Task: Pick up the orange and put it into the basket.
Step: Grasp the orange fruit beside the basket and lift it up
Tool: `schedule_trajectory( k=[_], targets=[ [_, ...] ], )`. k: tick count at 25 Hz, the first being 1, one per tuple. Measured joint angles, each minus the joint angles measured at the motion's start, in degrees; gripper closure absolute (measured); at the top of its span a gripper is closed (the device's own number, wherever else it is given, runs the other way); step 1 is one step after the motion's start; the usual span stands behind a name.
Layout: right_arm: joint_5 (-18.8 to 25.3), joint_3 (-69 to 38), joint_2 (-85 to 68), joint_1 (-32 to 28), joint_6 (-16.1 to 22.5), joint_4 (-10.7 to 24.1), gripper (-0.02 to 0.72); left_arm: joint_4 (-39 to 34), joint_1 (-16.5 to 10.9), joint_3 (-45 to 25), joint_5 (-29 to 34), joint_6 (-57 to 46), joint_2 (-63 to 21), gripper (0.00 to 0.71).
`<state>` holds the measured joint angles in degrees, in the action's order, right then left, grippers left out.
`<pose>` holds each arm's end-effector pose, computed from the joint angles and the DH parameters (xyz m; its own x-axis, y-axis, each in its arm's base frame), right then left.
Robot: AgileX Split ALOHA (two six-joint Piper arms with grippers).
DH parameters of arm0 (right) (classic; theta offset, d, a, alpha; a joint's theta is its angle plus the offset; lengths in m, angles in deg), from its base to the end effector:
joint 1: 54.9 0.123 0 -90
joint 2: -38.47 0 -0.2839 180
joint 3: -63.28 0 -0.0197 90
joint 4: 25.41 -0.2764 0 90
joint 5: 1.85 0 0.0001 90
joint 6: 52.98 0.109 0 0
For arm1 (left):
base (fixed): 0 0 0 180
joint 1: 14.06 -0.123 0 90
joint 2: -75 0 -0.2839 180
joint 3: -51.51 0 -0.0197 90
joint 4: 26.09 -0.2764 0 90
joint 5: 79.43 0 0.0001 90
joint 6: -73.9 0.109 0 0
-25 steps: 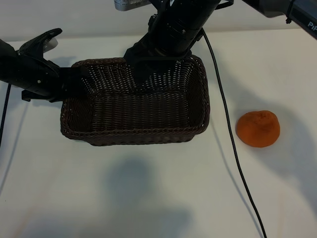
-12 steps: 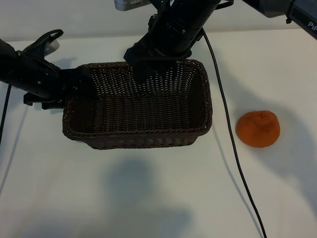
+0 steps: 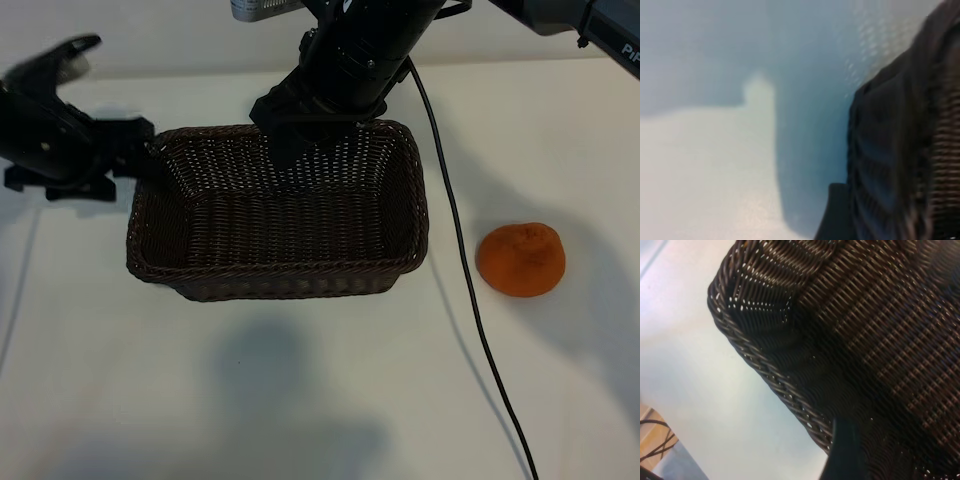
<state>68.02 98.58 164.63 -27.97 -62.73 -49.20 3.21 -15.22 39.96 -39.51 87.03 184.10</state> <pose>0.4094 0.2543 0.2735 -0.8218 -0.4378 -0.3647 -0.5562 0.7553 0.3466 0.3821 -0.0265 0.1722 -0.9228 -0.1861 -0.3374 -0.0590 0.9335 -0.3536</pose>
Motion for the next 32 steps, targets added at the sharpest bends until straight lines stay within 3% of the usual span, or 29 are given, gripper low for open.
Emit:
schedule_trajectory(
  k=[9, 18, 21, 28, 30, 32],
  targets=[
    [0.05, 0.0, 0.0, 0.0, 0.0, 0.1, 0.182, 1.3, -0.13, 0.57, 4.29, -0.06, -3.57, 0.118],
    [0.0, 0.0, 0.0, 0.0, 0.84, 0.95, 0.182, 1.94, -0.13, 0.57, 4.49, 0.04, -10.15, 0.119],
    [0.08, 0.0, -0.31, 0.0, 0.9, 5.38, 0.182, 1.96, -0.13, 0.57, 4.43, 0.04, -10.39, 0.119],
    [0.11, 0.54, -6.08, -0.27, 6.17, 23.79, 0.182, 2.21, -0.13, 0.57, 4.2, -0.02, -10.39, 0.121],
    [0.11, 0.69, -7.82, -1.43, 7.4, 26.54, 0.182, 2.21, -0.13, 0.57, 4.2, 0.03, -10.39, 0.121],
    [0.11, 0.82, -8.67, -4.17, 7.96, 27.15, 0.182, 2.21, -0.13, 0.57, 4.16, 0.03, -10.39, 0.121]
  ],
)
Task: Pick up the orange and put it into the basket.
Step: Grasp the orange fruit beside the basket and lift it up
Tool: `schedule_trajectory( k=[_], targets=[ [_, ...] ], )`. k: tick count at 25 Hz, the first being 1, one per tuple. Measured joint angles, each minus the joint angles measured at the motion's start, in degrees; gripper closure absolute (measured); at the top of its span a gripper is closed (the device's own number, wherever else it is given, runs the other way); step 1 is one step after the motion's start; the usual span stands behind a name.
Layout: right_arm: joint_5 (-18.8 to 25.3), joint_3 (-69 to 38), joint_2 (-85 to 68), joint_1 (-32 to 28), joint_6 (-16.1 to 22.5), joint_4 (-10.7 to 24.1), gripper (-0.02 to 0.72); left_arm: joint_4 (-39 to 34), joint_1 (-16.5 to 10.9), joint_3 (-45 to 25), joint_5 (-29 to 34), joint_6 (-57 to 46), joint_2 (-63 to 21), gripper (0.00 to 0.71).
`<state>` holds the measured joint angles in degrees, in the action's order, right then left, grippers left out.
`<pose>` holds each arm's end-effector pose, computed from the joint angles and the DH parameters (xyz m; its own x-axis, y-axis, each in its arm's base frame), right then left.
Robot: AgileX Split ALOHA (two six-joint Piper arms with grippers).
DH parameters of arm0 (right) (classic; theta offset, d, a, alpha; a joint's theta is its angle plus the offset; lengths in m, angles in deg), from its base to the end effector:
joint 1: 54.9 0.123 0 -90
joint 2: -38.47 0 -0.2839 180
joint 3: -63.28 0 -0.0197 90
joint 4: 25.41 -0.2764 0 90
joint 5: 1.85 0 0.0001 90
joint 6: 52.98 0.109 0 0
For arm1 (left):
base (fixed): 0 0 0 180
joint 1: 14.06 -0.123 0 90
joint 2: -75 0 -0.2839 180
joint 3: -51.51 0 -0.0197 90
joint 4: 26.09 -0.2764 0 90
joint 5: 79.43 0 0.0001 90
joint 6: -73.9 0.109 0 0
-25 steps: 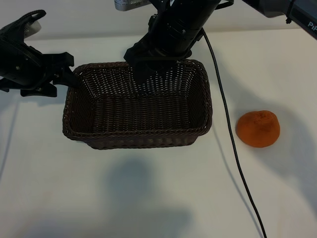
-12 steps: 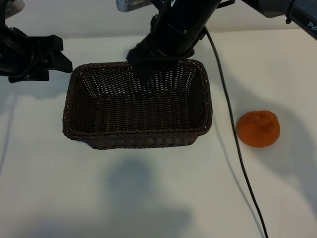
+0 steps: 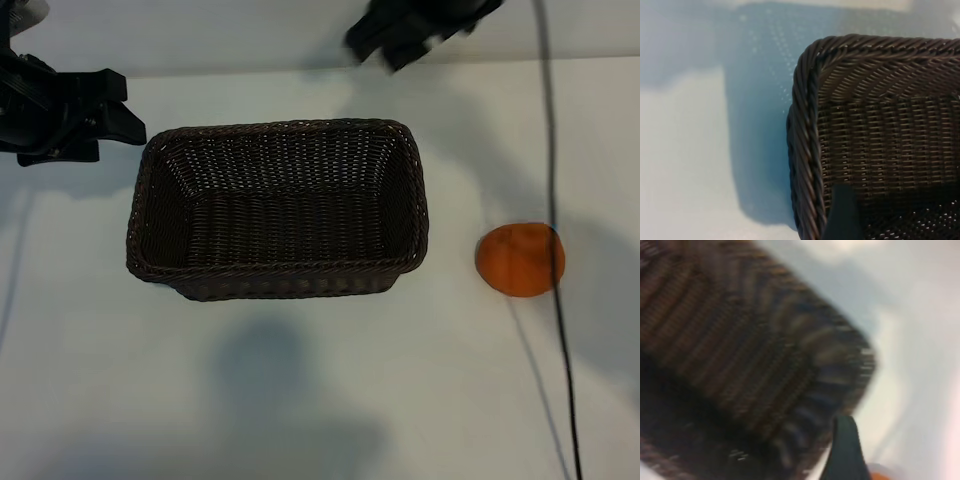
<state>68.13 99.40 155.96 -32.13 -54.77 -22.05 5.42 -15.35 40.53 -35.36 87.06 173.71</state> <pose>0.4205 0.1700 0.3403 -0.7893 -0.3869 -0.4768 -0.4031 0.9122 -0.0729 0.3625 -0.0315 0.2418 -0.8746 -0.1913 -0.4454 0.0040 0.9160 -0.4012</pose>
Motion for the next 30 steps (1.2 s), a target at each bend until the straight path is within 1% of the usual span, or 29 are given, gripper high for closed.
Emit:
schedule_trajectory(
  k=[3, 6, 8, 14, 20, 23, 26, 30],
  targets=[
    [-0.06, -0.32, -0.13, -4.8, 0.23, -1.84, 0.182, 0.0, 0.0, 0.0, -0.24, 0.05, 0.0, 0.121],
    [-0.22, -4.04, -1.73, -8.79, -0.82, -4.72, 0.182, 1.2, 0.0, 0.0, -0.56, 1.32, 0.0, 0.122],
    [-0.15, -7.5, -3.33, -10.46, -1.84, -6.24, 0.182, 3.26, 0.0, 0.0, -0.69, 3.24, 0.0, 0.122],
    [-0.1, -19.2, -6.53, -11.21, -5.07, -7.17, 0.182, 9.91, 0.0, 0.0, -0.8, 9.29, 0.0, 0.122],
    [-0.23, -27.87, -6.59, -11.21, -6.01, -6.57, 0.182, 12.81, 0.14, 0.0, -0.8, 12.4, 0.1, 0.122],
    [-1.77, -31.46, -6.59, -11.21, -6.08, -6.57, 0.182, 12.99, 0.84, 0.0, -0.87, 13.07, 0.17, 0.122],
    [-4.82, -34.91, -6.59, -11.21, -5.79, -6.57, 0.182, 13.06, 1.84, 0.0, -1.12, 13.27, 0.17, 0.122],
    [-9.83, -38.46, -6.59, -11.21, -5.05, -6.57, 0.182, 13.23, 1.96, 0.0, -1.25, 13.27, 0.17, 0.122]
  ],
)
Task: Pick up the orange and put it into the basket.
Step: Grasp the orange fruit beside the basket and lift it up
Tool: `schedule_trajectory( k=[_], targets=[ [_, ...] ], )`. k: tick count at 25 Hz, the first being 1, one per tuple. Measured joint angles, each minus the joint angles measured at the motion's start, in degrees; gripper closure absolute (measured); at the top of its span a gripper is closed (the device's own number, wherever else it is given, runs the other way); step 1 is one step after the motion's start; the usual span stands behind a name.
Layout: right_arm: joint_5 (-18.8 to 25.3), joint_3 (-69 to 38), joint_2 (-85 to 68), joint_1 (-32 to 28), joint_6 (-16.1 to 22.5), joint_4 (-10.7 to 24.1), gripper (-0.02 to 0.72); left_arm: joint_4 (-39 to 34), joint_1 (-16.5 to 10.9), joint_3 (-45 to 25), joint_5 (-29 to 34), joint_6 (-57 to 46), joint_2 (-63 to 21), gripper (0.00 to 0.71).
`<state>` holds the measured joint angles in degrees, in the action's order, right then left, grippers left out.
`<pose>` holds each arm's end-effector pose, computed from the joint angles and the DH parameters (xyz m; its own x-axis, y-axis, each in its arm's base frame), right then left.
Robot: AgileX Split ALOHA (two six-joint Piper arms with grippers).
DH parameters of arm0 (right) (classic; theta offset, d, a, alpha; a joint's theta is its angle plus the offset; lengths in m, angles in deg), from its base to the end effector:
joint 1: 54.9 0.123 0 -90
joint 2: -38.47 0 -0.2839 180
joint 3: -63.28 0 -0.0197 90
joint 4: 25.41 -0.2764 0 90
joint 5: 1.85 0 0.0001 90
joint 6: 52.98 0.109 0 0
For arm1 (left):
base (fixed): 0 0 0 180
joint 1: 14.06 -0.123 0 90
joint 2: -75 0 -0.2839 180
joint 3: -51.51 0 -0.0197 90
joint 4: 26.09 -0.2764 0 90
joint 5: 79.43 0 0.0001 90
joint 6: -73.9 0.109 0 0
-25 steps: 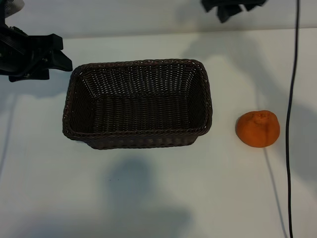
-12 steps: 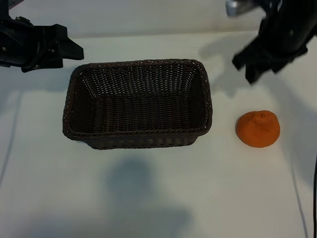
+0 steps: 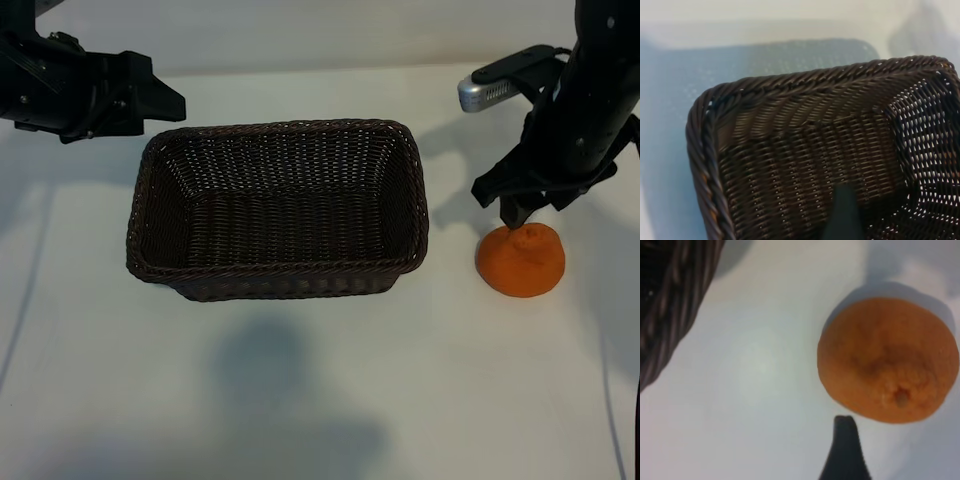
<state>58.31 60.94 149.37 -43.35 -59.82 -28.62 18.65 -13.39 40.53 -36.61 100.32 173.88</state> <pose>0.3668 0.0804 0.1891 -0.9503 -0.2873 -0.1195 -0.2935 0.9552 0.0375 0.3671 -0.0565 0.2514 -0.8391 -0.1365 -0.5266 0.1592 0.8640 -0.4776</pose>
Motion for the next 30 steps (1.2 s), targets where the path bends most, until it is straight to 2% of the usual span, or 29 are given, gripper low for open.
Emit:
schedule_trajectory(
  k=[6, 15, 19, 22, 28, 30],
  targets=[
    [-6.1, -4.05, 0.0, 0.0, 1.18, 0.09, 0.182, 0.0, 0.0, 0.0, 0.0, 0.0, 0.0, 0.122],
    [-13.74, -10.14, 0.0, 0.0, 1.73, 2.44, 0.182, 0.0, 0.0, 0.0, 0.22, 0.0, 0.0, 0.122],
    [-15.75, -11.81, 0.0, 0.0, 2.16, 2.5, 0.192, 0.0, 0.0, 0.0, 0.56, 0.0, 0.0, 0.122],
    [-17.08, -13.1, 0.42, 0.0, 2.97, 2.5, 0.267, 0.0, 0.0, 0.0, 1.17, 0.0, 0.0, 0.122],
    [-17.76, -14.12, 1.59, 0.0, 4.94, 2.19, 0.583, 0.0, 0.0, 0.0, 1.61, 0.0, 0.0, 0.122],
    [-17.76, -14.12, 1.59, 0.0, 5.71, 2.19, 0.597, 0.0, 0.0, 0.0, 1.72, 0.0, 0.0, 0.122]
  ],
)
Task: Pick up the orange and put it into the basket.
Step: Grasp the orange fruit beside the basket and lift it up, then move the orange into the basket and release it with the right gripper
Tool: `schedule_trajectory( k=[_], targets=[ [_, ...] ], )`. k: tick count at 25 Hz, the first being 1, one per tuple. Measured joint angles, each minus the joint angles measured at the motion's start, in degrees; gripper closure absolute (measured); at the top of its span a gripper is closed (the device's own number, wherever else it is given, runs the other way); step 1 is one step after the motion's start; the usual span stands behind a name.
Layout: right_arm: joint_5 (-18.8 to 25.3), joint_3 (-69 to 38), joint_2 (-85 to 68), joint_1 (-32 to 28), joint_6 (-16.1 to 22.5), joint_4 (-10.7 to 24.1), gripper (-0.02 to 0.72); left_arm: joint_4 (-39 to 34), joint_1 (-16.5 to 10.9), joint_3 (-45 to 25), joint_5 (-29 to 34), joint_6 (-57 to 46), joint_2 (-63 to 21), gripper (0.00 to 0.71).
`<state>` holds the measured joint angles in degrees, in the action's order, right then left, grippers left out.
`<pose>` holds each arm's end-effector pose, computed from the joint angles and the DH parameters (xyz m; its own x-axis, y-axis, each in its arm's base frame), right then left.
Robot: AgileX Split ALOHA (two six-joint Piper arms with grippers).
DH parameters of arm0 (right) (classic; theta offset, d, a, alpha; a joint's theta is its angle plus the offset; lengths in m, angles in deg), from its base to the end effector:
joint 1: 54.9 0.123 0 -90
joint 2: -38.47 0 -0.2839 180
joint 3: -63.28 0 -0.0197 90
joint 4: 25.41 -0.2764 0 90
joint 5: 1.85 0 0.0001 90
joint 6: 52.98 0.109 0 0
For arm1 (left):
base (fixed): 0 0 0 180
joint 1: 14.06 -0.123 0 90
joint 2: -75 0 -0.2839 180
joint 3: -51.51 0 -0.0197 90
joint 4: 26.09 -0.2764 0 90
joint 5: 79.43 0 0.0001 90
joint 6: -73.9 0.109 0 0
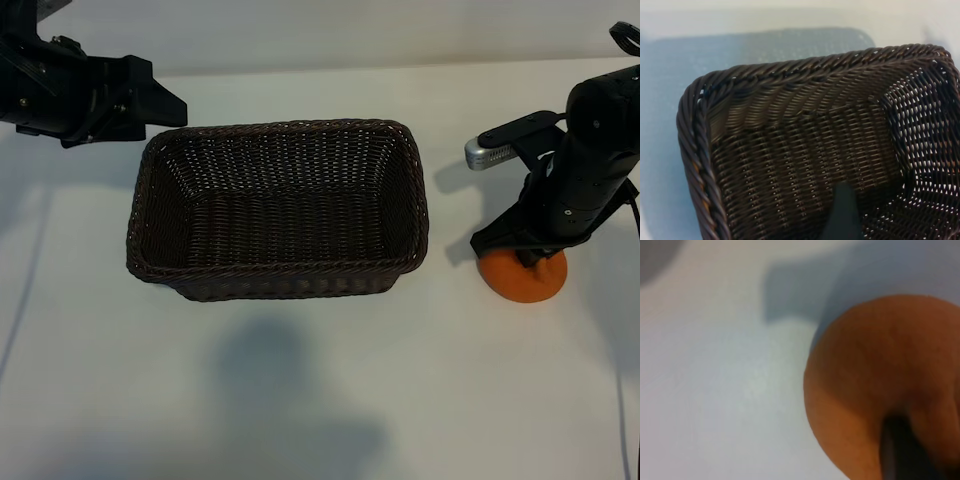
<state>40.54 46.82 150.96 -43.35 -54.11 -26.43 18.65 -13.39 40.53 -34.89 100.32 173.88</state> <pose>0.3449 0.0718 0.1191 -0.9672 -0.2044 -0.1507 -0.2083 0.9780 0.0109 0.3644 -0.0581 0.2506 -0.8527 -0.1233 -0.5076 0.1659 0.8575 -0.4870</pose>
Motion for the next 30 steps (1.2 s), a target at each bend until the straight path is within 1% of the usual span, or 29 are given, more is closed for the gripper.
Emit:
schedule_trajectory(
  k=[3, 9, 10, 15, 18, 20, 22, 24, 27, 30],
  targets=[
    [0.2, 0.0, 0.0, 0.0, 0.26, 0.0, 0.597, 0.0, 0.0, 0.0, 0.05, 0.02, 0.0, 0.122],
    [2.02, 0.0, -2.89, 0.0, 0.44, -0.04, 0.597, 0.0, 0.0, 0.0, 0.05, 0.13, 0.0, 0.122],
    [2.6, 0.06, -4.11, 0.0, 0.44, -0.04, 0.597, 0.0, 0.0, 0.0, 0.05, 0.13, 0.0, 0.122],
    [8.35, 5.14, -10.27, 0.0, 0.58, -0.1, 0.598, 0.0, 0.0, 0.0, 0.12, 0.15, 0.0, 0.122],
    [10.32, 9.42, -12.9, 0.0, 0.58, -0.41, 0.6, 0.0, 0.0, 0.0, 0.17, 0.15, 0.0, 0.122],
    [11.83, 12.39, -13.33, 0.0, 0.53, -1.6, 0.6, 0.0, 0.0, 0.0, 0.17, 0.15, 0.0, 0.122],
    [13.19, 15.28, -13.38, 0.0, -0.56, -3.81, 0.6, 0.0, 0.0, 0.0, 0.17, 0.15, 0.0, 0.122],
    [13.58, 17.3, -13.38, 0.06, -2.62, -7.26, 0.6, 0.0, 0.0, 0.0, 0.17, 0.15, 0.0, 0.123],
    [13.69, 19.45, -13.38, 1.83, -6.49, -11.78, 0.6, 0.0, 0.0, 0.0, 0.17, 0.15, 0.0, 0.123],
    [13.21, 20.77, -13.38, 5.18, -8.24, -13.83, 0.6, 0.0, 0.0, 0.0, 0.17, 0.15, 0.0, 0.123]
  ],
)
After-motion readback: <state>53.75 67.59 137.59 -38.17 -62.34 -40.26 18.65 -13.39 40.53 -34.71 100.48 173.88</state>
